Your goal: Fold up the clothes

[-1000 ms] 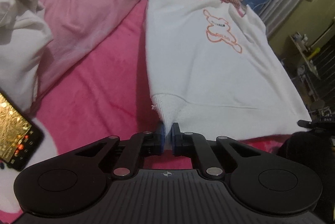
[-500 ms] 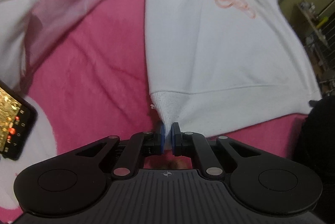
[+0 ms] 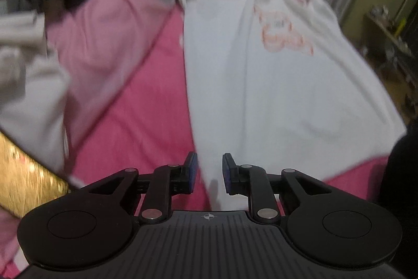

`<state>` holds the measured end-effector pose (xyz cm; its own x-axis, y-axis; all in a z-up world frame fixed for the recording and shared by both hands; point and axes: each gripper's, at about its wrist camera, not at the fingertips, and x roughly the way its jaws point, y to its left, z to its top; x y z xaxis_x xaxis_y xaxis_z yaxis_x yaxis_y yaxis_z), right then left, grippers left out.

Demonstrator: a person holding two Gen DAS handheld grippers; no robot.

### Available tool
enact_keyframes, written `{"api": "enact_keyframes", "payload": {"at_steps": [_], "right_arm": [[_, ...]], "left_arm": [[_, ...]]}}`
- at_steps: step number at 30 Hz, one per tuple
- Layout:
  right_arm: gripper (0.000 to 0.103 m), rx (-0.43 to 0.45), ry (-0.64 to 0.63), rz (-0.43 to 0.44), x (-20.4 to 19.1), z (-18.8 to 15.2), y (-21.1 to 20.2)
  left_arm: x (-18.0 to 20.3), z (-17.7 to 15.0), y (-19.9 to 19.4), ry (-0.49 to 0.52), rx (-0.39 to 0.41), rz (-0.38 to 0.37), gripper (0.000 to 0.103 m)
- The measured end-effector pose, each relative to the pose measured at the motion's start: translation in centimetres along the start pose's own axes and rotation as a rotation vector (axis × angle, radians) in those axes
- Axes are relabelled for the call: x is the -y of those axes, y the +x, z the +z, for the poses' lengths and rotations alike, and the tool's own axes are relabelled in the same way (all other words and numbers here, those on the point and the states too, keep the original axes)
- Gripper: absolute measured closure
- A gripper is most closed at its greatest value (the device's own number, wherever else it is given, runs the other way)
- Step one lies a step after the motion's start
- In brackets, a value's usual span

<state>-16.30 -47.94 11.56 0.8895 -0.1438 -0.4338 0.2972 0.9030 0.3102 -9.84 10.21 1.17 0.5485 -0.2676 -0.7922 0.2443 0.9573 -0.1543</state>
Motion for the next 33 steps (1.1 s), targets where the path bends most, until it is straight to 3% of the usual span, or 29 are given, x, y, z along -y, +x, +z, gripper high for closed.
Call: {"api": "enact_keyframes", "payload": {"at_steps": [2, 6, 10, 15, 19, 23, 26, 28, 31, 33], "right_arm": [[0.07, 0.105, 0.001, 0.003, -1.0, 1.4, 0.1], [0.064, 0.233, 0.038, 0.073, -3.0, 3.9, 1.5], [0.063, 0.295, 0.103, 0.158, -4.8, 5.9, 2.2], [0.059, 0.383, 0.063, 0.209, -4.4, 8.3, -0.9], [0.059, 0.5, -0.058, 0.12, -2.8, 10.8, -5.6], [0.058, 0.589, -0.351, -0.082, -2.4, 13.1, -9.0], [0.058, 0.537, -0.583, -0.211, -3.3, 13.4, -7.1], [0.057, 0.439, -0.681, -0.229, -3.7, 12.8, -4.0], [0.056, 0.166, -0.761, -0.157, -4.2, 9.4, 4.2], [0.056, -0.038, -0.737, -0.069, -4.7, 6.1, 10.3]], "left_arm": [[0.6, 0.7, 0.3, 0.0, 0.025, -0.008, 0.082], [2.3, 1.4, 1.4, 0.007, 0.054, -0.035, 0.082], [3.5, 1.5, 2.4, 0.002, 0.061, -0.072, 0.082], [4.4, 2.4, 3.5, 0.006, 0.07, -0.103, 0.081], [5.5, 4.2, 5.3, 0.011, 0.076, -0.144, 0.072], [7.1, 6.4, 7.8, 0.04, 0.072, -0.177, 0.072], [8.5, 7.9, 9.9, 0.063, 0.066, -0.183, 0.071], [9.4, 8.7, 11.5, 0.072, 0.064, -0.182, 0.071], [10.3, 9.3, 13.8, 0.064, 0.054, -0.168, 0.071], [10.6, 9.3, 15.2, 0.053, 0.044, -0.16, 0.071]]}}
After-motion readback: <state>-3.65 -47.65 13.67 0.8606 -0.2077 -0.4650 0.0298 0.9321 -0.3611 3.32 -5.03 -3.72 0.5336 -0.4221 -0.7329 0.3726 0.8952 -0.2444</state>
